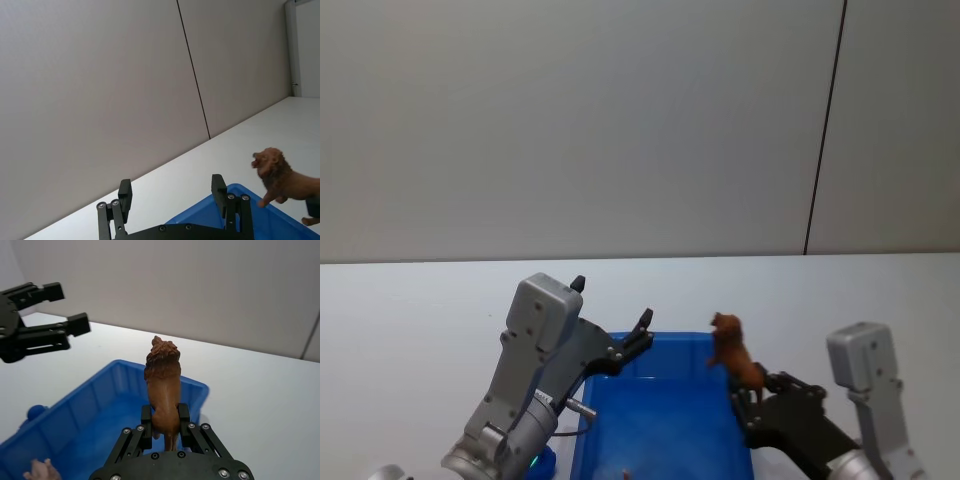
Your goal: Pick up the two dolls from the table and place them into the box.
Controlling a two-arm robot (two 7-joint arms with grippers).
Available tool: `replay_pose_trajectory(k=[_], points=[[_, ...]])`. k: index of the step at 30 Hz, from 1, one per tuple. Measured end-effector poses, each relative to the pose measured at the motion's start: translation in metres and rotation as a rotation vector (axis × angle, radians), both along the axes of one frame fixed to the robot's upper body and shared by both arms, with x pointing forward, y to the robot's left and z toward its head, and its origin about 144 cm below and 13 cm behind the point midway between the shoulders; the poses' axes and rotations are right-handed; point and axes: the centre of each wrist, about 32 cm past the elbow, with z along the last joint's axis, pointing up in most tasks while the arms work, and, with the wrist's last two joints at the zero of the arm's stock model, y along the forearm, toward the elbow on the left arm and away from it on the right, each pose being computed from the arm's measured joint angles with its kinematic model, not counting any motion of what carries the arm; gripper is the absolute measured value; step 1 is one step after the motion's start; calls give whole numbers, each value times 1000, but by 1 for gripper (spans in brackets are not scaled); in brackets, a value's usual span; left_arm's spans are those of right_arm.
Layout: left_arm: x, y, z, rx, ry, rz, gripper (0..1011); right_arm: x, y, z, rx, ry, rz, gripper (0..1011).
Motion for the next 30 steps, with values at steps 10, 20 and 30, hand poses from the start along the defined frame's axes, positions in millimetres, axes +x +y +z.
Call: replay_pose_trajectory(k=[10,20,30], points=[[0,0,0,0,0,0,1002,21,15,-2,43,50,95,519],[0,0,0,0,0,0,1002,33,20,-5,56,74,100,824],[0,0,0,0,0,0,1002,31,16,-6,52,57,25,1001]])
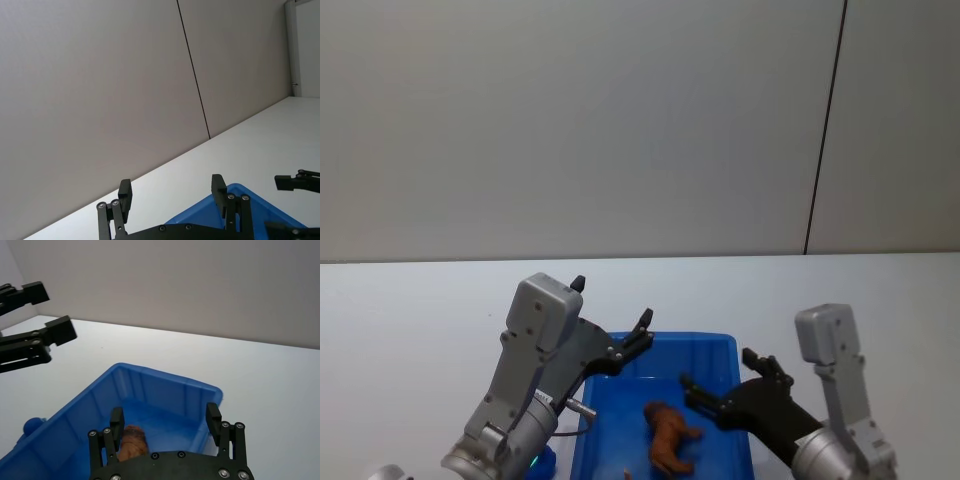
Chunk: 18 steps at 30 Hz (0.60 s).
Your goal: Pick up the two dolls from the table and place them into the box.
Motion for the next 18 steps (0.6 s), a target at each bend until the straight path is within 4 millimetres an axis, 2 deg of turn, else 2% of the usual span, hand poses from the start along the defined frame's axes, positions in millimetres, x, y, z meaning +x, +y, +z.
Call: replay_pose_trajectory(k=[18], points=[[0,0,0,0,0,0,1002,-21,-18,5,-4,-56,-167,1001]])
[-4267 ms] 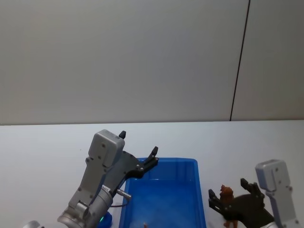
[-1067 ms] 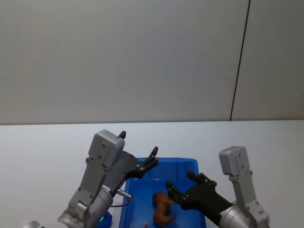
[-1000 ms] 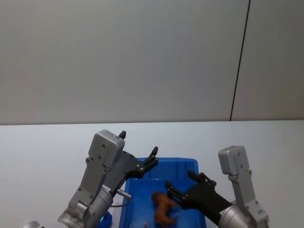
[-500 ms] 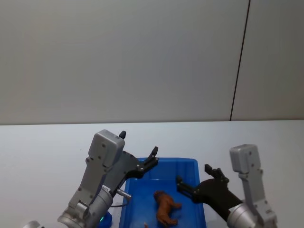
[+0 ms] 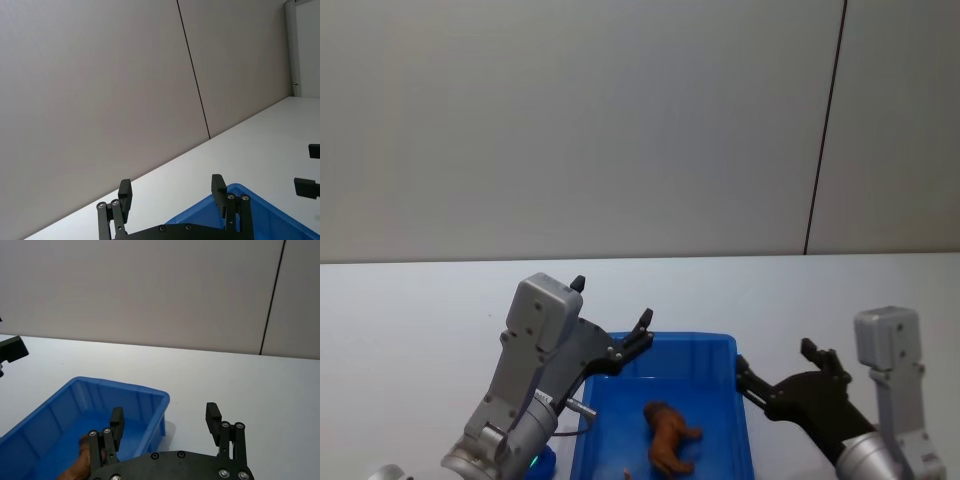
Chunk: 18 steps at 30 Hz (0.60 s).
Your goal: Pick up the two dolls from the table and place them into the box.
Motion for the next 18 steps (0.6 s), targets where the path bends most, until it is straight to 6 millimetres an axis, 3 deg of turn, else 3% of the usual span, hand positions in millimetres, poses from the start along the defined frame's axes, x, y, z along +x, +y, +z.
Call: replay_pose_trajectory(k=[18], points=[[-1,3,0,8,16,6,1002,-10,-9,3,-2,-16,-69,1001]])
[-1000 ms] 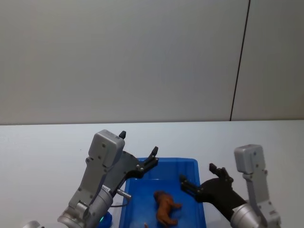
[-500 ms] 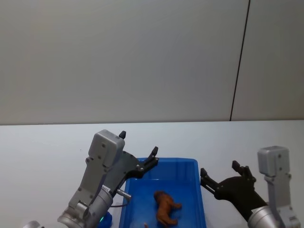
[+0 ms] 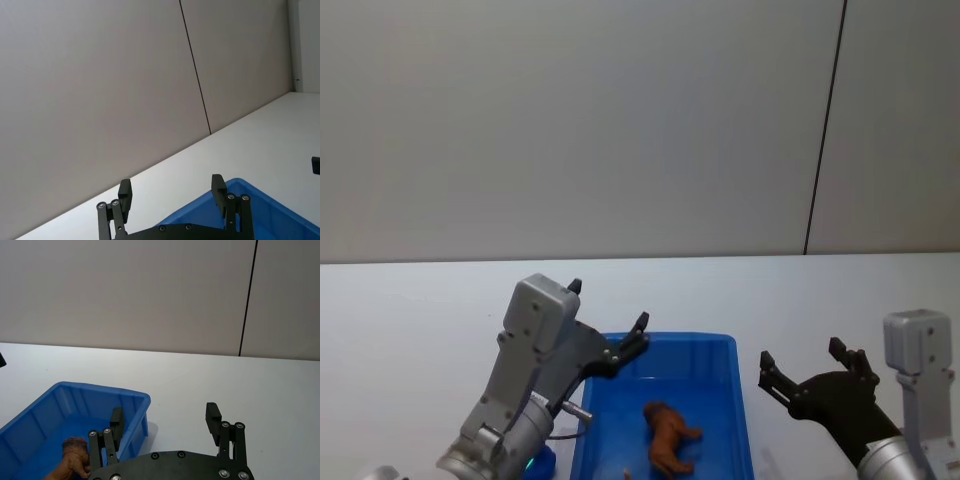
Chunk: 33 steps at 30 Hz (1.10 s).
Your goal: Pick up the two dolls from the table and place them into the box.
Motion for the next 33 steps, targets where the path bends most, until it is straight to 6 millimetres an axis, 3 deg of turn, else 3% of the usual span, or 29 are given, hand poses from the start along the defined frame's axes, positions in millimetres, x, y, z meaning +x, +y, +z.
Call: replay_pose_trajectory(k=[7,22,33], points=[[-4,10,3,14,42,18,1002,-1,-1,0,0,-2,-9,1001],[-15,54,11,59,206,42,1002,-3,-2,1,0,-5,-17,1001],[-15,78,5,91,297,5,1002,-3,-2,1,0,-6,-19,1001]])
